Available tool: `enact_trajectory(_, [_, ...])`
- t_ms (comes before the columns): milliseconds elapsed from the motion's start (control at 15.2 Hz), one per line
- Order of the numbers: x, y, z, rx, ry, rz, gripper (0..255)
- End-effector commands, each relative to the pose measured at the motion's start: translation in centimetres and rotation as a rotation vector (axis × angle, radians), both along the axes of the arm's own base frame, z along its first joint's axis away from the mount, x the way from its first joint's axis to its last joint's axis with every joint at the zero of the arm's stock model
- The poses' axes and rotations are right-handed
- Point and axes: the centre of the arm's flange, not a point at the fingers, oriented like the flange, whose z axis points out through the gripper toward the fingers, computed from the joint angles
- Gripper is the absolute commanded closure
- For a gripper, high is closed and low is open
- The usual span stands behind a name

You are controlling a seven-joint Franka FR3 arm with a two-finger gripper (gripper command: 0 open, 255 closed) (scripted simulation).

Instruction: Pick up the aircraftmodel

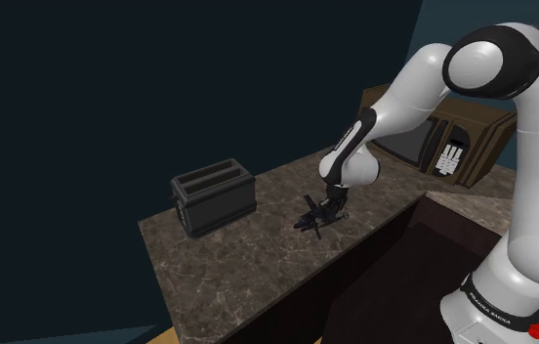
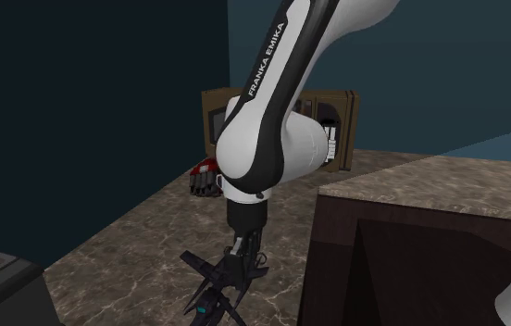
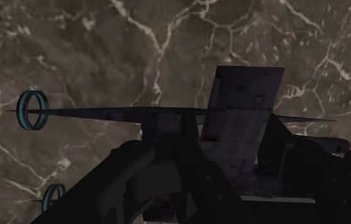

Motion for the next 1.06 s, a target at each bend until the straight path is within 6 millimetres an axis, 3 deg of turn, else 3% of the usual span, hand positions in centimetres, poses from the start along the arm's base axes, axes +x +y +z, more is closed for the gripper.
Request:
enact_trajectory(0, [0.0,0.0,0.8,0.0,0.0,0.0,255])
enact_trajectory(858, [0.0,0.0,7.7,0.0,0.0,0.0,255])
enact_trajectory(990, [0.0,0.0,7.7,0.0,0.0,0.0,255])
